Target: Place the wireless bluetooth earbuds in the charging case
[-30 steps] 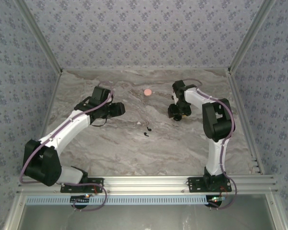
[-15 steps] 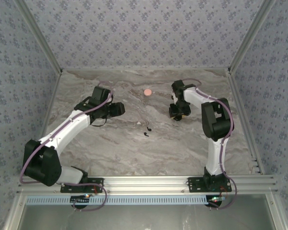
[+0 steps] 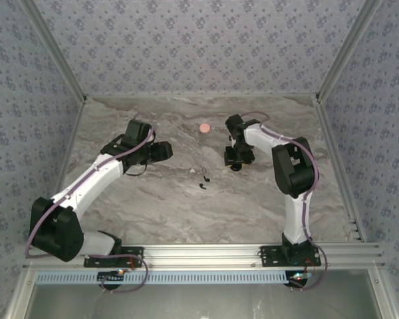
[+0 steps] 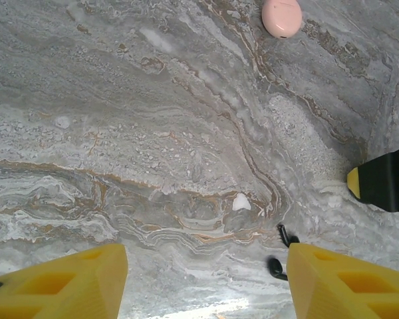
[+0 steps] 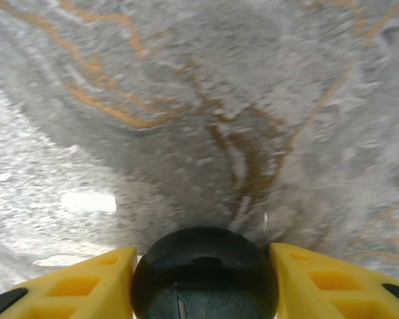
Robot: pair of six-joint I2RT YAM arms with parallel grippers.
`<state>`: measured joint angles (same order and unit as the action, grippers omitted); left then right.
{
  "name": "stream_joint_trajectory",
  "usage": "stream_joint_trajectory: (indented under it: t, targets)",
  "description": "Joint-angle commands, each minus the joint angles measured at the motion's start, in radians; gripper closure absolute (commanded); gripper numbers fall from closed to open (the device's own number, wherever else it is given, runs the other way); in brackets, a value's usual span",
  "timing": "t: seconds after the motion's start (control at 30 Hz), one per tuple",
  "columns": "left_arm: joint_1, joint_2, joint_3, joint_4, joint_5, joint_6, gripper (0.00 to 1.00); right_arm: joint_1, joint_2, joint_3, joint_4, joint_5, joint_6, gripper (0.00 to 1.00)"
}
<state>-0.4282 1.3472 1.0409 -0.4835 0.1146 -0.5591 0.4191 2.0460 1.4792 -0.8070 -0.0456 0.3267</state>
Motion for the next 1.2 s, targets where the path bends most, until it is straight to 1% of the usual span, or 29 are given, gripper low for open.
stream_joint_trajectory:
  t: [0.0,0.2,0.37,0.43,0.6,0.7,0.8,0.9,1.03,1.17]
  targets:
    - [-0.007,-0.022,-0.012,-0.019,-0.009,0.002,0.36,0.035,0.028,0.043,0.009,-0.018,0.115,0.49]
    - [-0.008,-0.022,-0.024,-0.009,0.005,0.002,0.36,0.084,0.073,0.103,0.031,-0.034,0.19,0.5]
    - [-0.007,-0.013,-0.033,0.002,0.026,0.004,0.35,0.104,0.115,0.154,0.031,-0.047,0.22,0.49]
    - [-0.009,-0.008,-0.037,0.012,0.039,0.003,0.35,0.108,0.121,0.166,0.033,-0.058,0.224,0.47]
    - [-0.016,0.024,-0.034,0.036,0.084,0.003,0.35,0.104,0.109,0.176,0.031,-0.081,0.21,0.36]
    - [-0.033,0.062,-0.018,0.048,0.111,0.008,0.35,0.092,0.08,0.164,0.042,-0.098,0.194,0.34]
    - [-0.063,0.114,0.012,0.061,0.126,0.008,0.36,0.072,0.026,0.123,0.089,-0.117,0.177,0.34]
    - [-0.102,0.176,0.049,0.095,0.161,0.002,0.39,0.046,-0.014,0.094,0.117,-0.153,0.144,0.34]
    - [-0.144,0.287,0.122,0.132,0.209,-0.012,0.46,0.016,-0.025,0.098,0.096,-0.169,0.088,0.35]
    - [-0.174,0.401,0.199,0.165,0.257,-0.035,0.53,-0.021,-0.001,0.117,0.077,-0.216,0.05,0.43]
